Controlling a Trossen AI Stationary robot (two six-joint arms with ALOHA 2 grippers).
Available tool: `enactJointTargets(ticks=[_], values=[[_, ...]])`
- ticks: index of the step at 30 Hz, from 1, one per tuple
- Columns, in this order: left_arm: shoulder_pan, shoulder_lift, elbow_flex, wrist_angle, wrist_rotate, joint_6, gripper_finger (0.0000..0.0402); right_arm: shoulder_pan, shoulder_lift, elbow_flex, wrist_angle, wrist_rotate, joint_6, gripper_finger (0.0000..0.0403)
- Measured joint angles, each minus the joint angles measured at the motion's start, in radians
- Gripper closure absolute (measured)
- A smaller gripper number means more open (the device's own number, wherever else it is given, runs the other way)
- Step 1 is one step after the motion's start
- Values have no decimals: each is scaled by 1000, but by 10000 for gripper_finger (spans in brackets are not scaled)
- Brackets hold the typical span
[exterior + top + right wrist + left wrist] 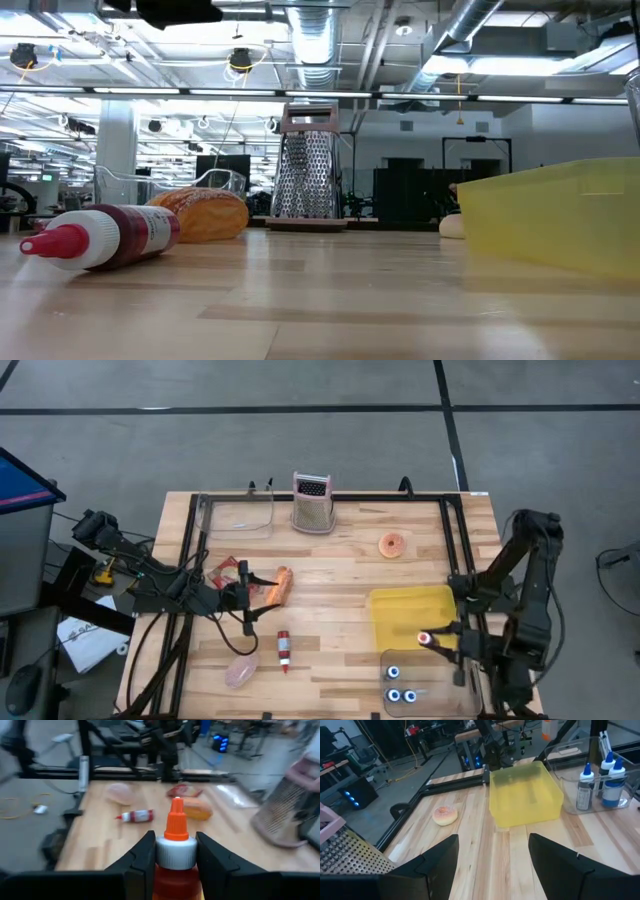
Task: Pick & Place Food Item
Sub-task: Put the orange food coloring bottle into the bottom transparent bin
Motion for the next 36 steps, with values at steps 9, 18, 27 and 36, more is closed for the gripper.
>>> enactJointTargets(ticks=[9,18,27,36], values=[[0,0,0,40,0,-2,166,161,102,-46,5,47,263,306],[4,3,0,76,6,-1,166,112,250,-58,65,156,309,306],[14,25,1,88,9,4,166,48,218,-61,-25,221,308,306],[17,34,1,85,10,7,166,-35,177,-60,-110,261,279,306]])
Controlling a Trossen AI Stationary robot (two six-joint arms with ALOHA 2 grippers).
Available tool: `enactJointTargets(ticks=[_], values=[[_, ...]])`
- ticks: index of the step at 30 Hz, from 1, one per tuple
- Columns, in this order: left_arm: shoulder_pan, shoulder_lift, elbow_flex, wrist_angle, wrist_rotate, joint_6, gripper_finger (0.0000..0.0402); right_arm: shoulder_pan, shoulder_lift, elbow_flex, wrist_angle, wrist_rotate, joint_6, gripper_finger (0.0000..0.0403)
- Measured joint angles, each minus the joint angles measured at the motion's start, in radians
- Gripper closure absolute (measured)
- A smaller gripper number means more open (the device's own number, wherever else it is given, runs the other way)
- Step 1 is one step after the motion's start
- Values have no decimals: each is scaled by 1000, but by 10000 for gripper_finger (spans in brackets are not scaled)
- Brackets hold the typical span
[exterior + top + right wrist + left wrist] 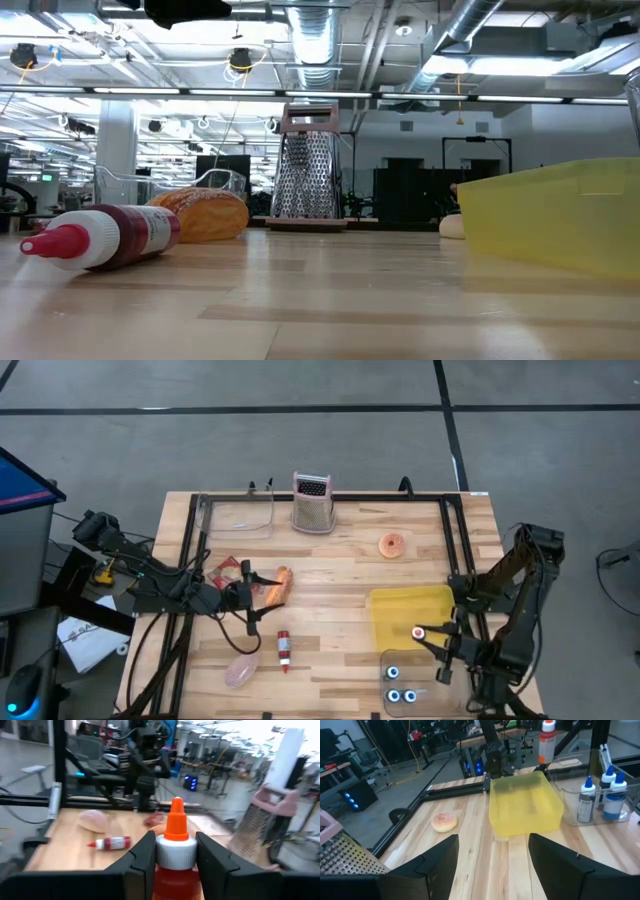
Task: Pick & Place Food Item
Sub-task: Put the orange food coloring bottle into the bottom transparent bin
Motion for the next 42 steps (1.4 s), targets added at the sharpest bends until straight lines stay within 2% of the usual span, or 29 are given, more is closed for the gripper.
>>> enactJointTargets(ticks=[6,15,20,33,42], values=[[0,0,0,2,-1,1,166,-84,4,0,-30,2,2,306],[0,0,0,1,-1,2,166,-105,4,0,-28,2,68,306],[0,0,0,1,-1,2,166,-185,4,0,-42,2,60,306],[23,0,0,3,-1,27,166,-372,4,0,-43,2,-57,306],[69,0,0,10,66,29,166,-598,3,71,-42,2,-258,306]])
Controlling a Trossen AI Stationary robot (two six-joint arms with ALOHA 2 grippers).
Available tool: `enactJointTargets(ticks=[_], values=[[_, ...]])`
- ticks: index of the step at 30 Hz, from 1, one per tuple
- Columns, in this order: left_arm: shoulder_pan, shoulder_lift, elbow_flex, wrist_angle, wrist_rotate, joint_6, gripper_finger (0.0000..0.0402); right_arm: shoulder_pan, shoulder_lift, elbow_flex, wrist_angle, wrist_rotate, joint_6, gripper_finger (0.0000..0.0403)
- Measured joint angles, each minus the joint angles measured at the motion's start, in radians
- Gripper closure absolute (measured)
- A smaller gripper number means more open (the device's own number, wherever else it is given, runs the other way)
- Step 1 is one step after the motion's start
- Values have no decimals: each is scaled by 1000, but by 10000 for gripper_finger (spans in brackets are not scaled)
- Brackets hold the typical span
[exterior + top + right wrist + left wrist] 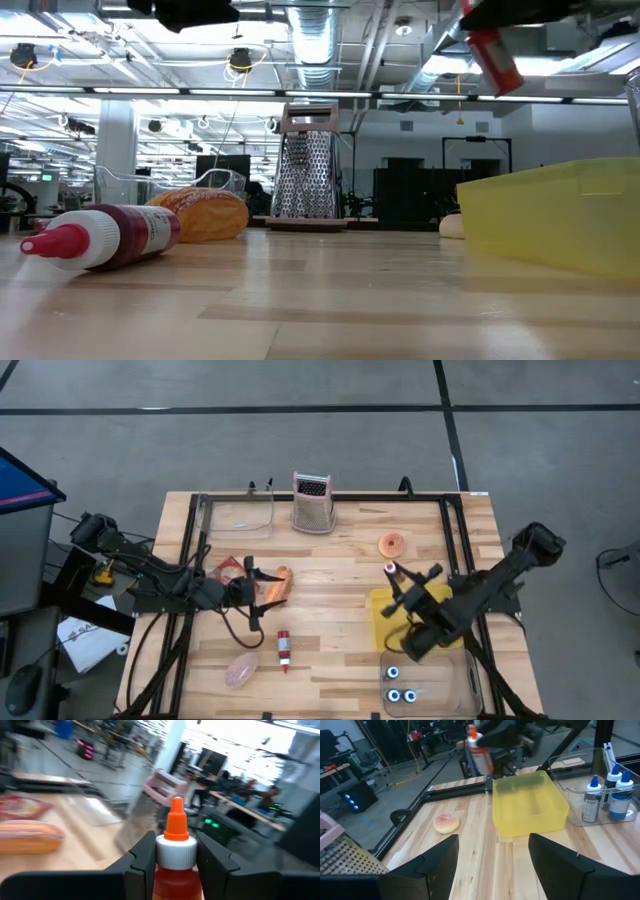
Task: Pick & Place Food Item
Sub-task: Put the orange food coloring bottle into the bottom transparent bin
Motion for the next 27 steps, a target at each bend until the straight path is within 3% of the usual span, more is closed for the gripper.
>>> enactJointTargets(ticks=[6,10,12,14,16,24,27], values=[[21,0,0,0,41,0,166,-138,0,83,41,-17,-198,306],[21,0,0,-1,49,5,166,-185,0,123,207,-151,-516,306],[21,0,0,-1,49,7,166,-211,0,126,390,-312,-774,306],[21,0,0,-1,49,15,166,-242,0,126,596,-553,-1008,306],[21,0,0,0,51,11,166,-274,0,126,767,-766,-1139,306],[19,0,0,-1,118,-8,166,-395,12,61,1131,-1472,-1280,306],[19,0,0,-3,136,-10,166,-426,25,-39,1299,-1650,-1286,306]])
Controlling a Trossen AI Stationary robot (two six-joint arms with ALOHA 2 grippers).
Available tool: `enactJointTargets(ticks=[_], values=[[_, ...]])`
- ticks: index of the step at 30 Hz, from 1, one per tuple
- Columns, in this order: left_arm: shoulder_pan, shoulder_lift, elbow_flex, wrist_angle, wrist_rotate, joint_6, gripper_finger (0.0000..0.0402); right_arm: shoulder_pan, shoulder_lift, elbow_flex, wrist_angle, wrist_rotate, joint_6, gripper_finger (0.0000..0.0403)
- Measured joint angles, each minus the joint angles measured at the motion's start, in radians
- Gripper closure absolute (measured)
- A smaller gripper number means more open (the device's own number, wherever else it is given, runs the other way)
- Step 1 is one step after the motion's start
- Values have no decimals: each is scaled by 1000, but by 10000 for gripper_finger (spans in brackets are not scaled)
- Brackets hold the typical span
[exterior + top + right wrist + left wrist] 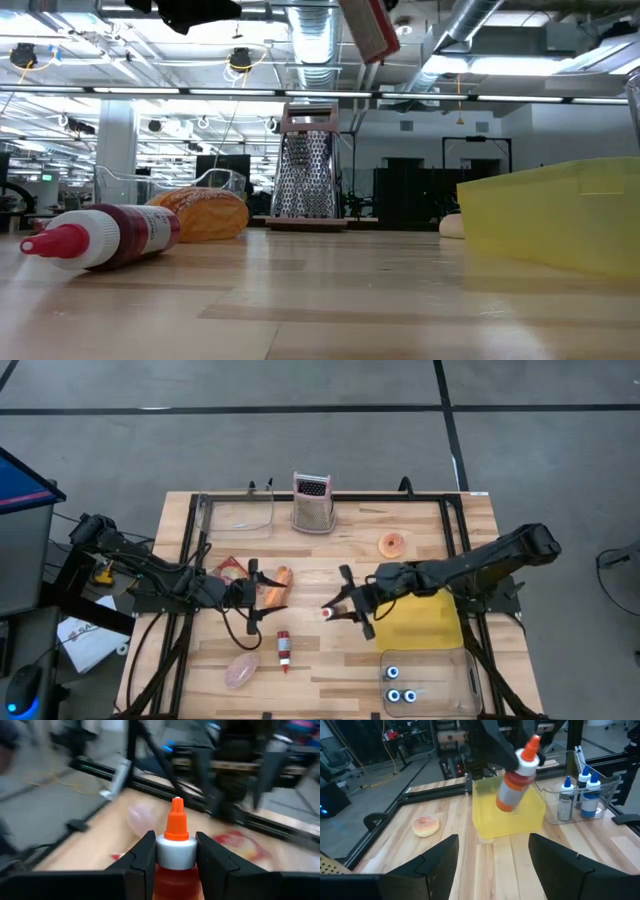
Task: Pick & Place Food Item
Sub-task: Put the orange food coloring bottle into the bottom transparent bin
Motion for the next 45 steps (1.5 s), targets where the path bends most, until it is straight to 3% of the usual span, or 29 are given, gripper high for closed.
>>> enactJointTargets(ticks=[4,10,15,22,45], values=[[0,0,0,-19,2,-22,166,-28,27,-165,297,-77,15,306],[0,8,-1,-47,1,-50,166,-42,164,-394,932,-80,65,306],[2,31,-1,-38,9,-75,166,-34,387,-412,1285,-75,112,306],[0,74,0,-34,9,-103,166,-32,606,-270,1276,-51,157,306],[0,136,0,43,20,-101,166,-31,616,-329,1249,-79,231,306]])
